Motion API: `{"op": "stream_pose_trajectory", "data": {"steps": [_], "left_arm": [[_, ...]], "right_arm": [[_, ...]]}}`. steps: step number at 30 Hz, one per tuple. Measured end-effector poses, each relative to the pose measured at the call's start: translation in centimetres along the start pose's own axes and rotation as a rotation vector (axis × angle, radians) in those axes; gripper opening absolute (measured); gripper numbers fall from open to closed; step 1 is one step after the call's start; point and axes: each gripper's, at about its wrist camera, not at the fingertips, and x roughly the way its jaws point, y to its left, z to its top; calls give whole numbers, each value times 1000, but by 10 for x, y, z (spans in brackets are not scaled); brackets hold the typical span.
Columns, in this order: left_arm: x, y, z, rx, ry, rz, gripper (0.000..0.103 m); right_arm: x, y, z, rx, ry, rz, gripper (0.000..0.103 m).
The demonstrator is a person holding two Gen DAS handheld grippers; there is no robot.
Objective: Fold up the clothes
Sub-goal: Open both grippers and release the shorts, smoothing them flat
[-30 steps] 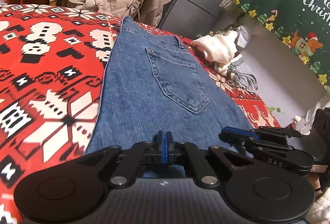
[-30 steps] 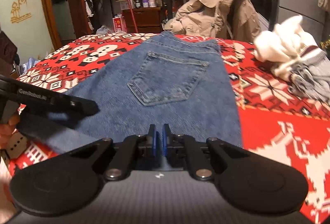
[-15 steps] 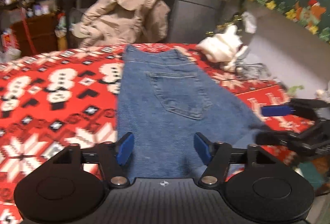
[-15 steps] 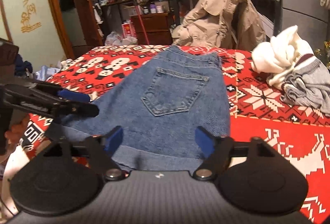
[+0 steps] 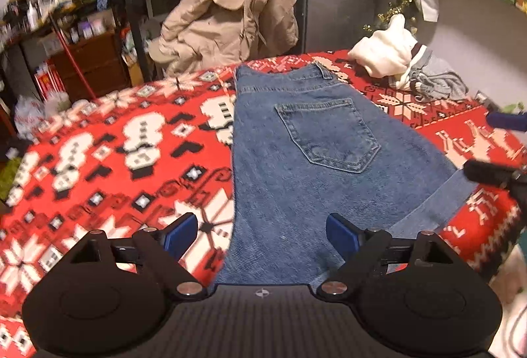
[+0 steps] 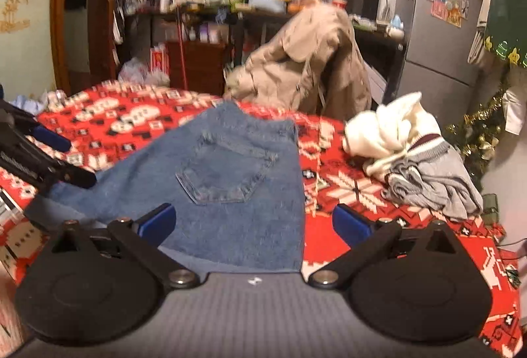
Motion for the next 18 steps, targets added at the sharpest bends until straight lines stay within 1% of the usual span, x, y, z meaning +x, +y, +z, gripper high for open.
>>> {"op": "stream_pose_trajectory", "data": {"steps": [1,3,4,5,6,7,8,10,11,12,13,15,16,17,18], "left_arm": [[-1,-2,1,8,-8,10,85],[-1,-4,6,28,-13,13,85],[-1,-5,8,33,-24,21,85],[0,-5,10,21,-52,45,85],[1,-4,11,-14,-74,75,86],[6,-2,14,-54,-69,95,85],[12,2,18,-95,-45,87,85],[26,12,25,-168,15,8,84],[32,16,28,-192,33,-13,80],[36,18,30,-210,34,-17,71],[40,20,32,-229,26,-11,67],[49,24,35,-258,28,-11,67],[56,27,36,-282,46,-31,66],[61,30,35,-312,59,-62,64],[66,33,34,-345,65,-92,59]], "right_arm": [[-1,-2,3,19,5,5,102],[0,-7,13,47,50,13,102],[2,-9,17,40,70,23,102],[4,-10,19,26,69,20,102],[5,-10,20,16,47,-4,102],[7,-10,21,5,25,-28,102],[9,-11,22,2,6,-50,102],[16,-17,22,32,-1,-64,102],[20,-20,22,54,4,-61,102],[24,-23,22,74,5,-61,102],[28,-25,21,93,3,-61,102],[36,-30,20,128,5,-42,102],[41,-33,20,147,14,-24,102],[47,-36,20,167,20,-6,102],[53,-38,20,188,20,4,99]]}}
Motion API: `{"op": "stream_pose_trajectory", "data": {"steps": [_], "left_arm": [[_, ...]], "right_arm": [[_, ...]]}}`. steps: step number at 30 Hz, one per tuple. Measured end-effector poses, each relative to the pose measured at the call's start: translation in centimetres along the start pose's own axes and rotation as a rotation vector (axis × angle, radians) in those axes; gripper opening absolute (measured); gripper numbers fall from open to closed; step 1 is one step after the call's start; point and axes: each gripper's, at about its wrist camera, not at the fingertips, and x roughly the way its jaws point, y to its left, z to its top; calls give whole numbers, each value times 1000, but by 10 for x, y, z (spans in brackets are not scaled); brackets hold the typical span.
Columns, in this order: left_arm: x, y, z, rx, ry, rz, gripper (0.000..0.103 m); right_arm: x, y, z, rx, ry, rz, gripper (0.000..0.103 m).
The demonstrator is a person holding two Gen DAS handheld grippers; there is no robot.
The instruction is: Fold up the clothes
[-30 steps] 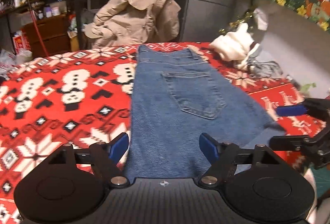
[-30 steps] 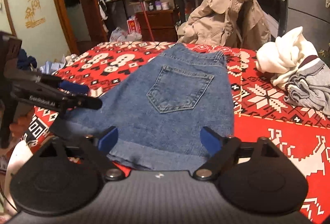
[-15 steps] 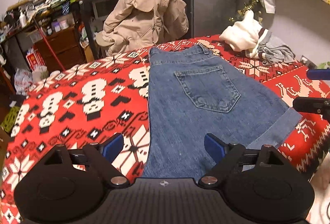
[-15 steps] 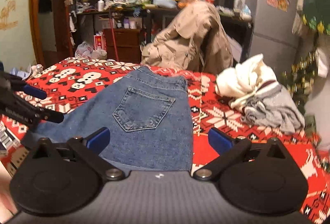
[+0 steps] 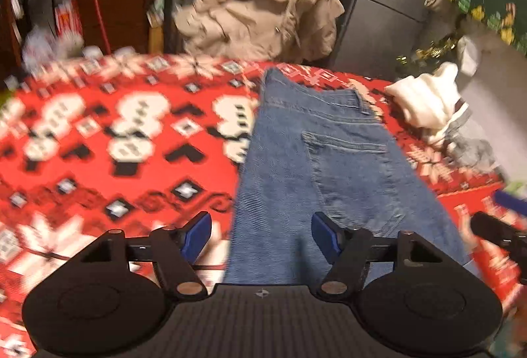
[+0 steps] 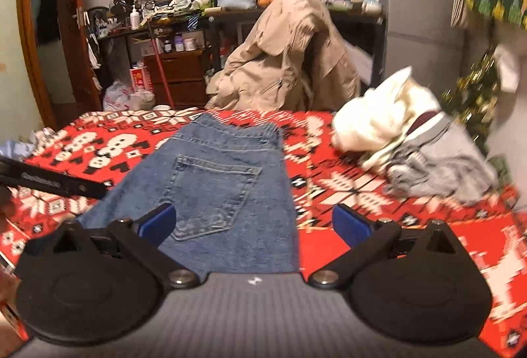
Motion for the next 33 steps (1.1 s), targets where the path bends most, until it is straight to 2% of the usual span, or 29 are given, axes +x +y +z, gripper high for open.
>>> {"op": "stream_pose_trajectory", "data": {"steps": [1,2,3,4,5,6,10,12,16,20,23,27,30,33], "left_arm": [[4,3,0,-30,8,-25,54],[8,6,0,-52,15,-33,38],[12,6,0,-55,26,-23,22],[16,5,0,-41,35,-7,14],[19,4,0,-29,40,6,6],[21,4,0,-23,38,5,6],[26,6,0,-5,38,-19,6],[28,9,-2,-2,44,-27,7],[22,14,-10,29,42,-25,8],[10,21,-23,54,29,-17,8],[1,27,-30,61,39,-22,7],[-15,25,-34,68,18,-48,7],[-20,20,-30,67,-11,-79,7],[-13,15,-30,61,0,-98,7]], "right_arm": [[6,-2,0,20,4,1,91],[13,-3,1,37,19,-11,84],[22,-4,2,52,40,-26,67],[30,-5,2,61,63,-33,48],[38,-6,2,67,88,-39,36],[46,-7,2,70,111,-40,17],[72,-11,-1,76,148,-61,10],[85,-15,-5,86,201,-91,9],[81,-27,-12,100,221,-80,9],[60,-36,-27,73,220,-105,11],[42,-46,-35,110,216,-80,12],[20,-42,-32,112,149,-52,12],[19,-29,-23,95,115,9,12],[35,-17,-24,66,152,8,12]]}}
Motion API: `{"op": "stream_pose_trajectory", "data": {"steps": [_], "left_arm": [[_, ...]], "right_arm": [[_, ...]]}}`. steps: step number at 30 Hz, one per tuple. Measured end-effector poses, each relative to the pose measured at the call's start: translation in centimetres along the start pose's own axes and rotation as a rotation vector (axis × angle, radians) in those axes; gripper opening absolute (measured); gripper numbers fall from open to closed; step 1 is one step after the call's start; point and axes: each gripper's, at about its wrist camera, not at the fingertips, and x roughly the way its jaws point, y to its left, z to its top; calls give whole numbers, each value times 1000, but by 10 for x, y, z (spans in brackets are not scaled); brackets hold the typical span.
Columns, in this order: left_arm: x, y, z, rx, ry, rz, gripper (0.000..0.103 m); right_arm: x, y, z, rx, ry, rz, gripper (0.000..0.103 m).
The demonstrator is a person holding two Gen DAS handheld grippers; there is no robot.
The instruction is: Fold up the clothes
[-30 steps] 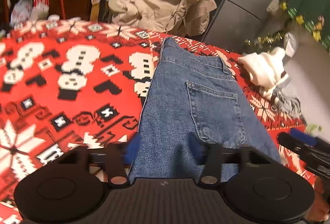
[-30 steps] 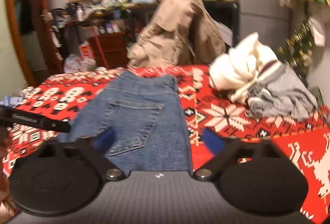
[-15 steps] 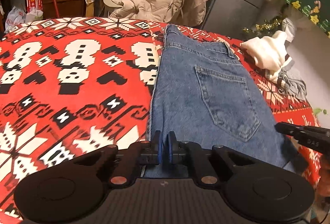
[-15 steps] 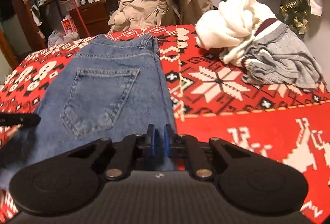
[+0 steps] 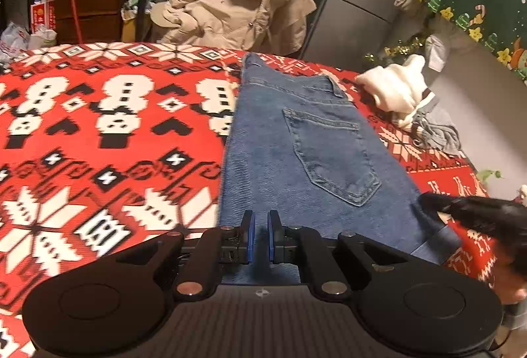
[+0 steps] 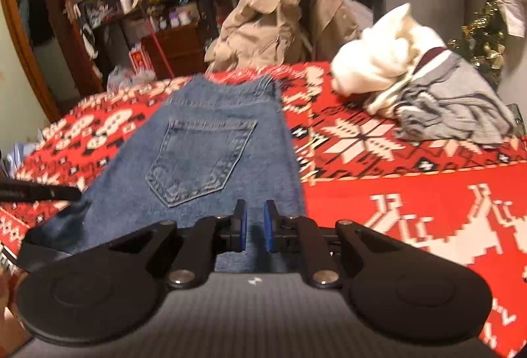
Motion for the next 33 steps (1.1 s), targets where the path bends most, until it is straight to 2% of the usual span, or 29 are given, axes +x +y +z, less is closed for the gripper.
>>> {"op": "stream_pose_trajectory", "data": {"steps": [4,8,10,14,16,18,20,21,23,24,27,31,33], "left_arm": [[7,7,-11,-18,34,12,7],[1,12,-12,-30,34,-7,7],[-1,10,-10,-26,31,-10,7],[-2,5,-3,-17,19,-9,7],[-1,6,0,-29,19,-15,7],[-1,7,1,-36,19,-25,7],[-1,6,1,-32,19,-20,7],[0,6,1,-30,20,-17,8],[2,7,1,-38,27,-19,8],[3,8,2,-41,30,-26,7],[1,5,4,-35,18,-46,8],[7,-1,5,-15,23,-39,8],[10,0,4,-20,36,-39,8]], "right_arm": [[5,-7,-14,-15,18,-31,10],[-9,-27,-23,43,13,-2,11],[-11,-32,-20,63,3,-5,21],[-3,-32,0,61,-32,4,21],[11,-29,11,49,-23,2,27],[23,-27,16,28,-6,-4,27],[34,-25,18,4,16,-12,22],[40,-24,19,-8,26,-17,10],[44,-25,17,-8,32,-19,6],[42,-26,16,1,27,-17,1],[34,-30,15,35,0,-41,0],[34,-33,12,31,1,-152,0],[35,-42,9,61,19,-116,0]]}}
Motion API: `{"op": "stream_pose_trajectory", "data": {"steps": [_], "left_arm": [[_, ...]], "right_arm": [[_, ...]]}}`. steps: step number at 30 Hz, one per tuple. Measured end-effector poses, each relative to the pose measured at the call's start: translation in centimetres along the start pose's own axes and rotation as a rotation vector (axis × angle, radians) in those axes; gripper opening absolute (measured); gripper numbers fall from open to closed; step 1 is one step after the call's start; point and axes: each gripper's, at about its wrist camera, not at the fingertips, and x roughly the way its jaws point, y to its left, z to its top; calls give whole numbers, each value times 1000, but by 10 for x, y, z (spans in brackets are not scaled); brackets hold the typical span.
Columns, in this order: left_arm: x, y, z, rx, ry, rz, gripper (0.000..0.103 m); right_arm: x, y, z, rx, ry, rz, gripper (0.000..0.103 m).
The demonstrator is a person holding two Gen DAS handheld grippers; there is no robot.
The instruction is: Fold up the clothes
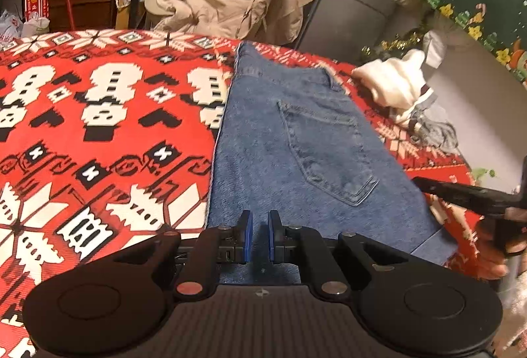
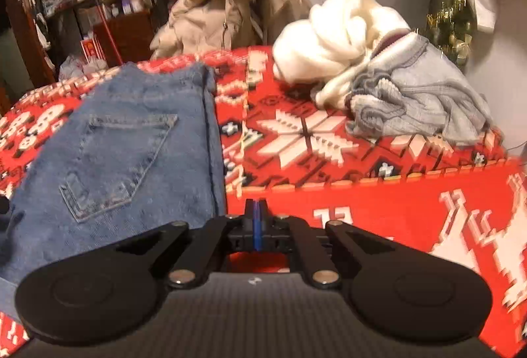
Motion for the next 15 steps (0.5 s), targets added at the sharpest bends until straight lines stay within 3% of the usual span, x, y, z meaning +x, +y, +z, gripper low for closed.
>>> {"op": "stream_pose_trajectory", "data": {"steps": [3,5,9,13,15], "left_arm": [[-2,4,1,-21,-9,-32,8],[-4,6,5,-32,-19,-34,8],[-6,10,15,-35,-38,-18,19],[-7,17,22,-45,-39,0,19],[-6,19,24,-54,-41,3,19]], "right_arm": [[-16,-3,3,12,-49,96,1],[-18,3,7,-14,-65,124,9],[0,9,19,-27,-26,170,20],[25,7,27,-4,27,191,20],[29,7,27,-5,28,193,11]]}}
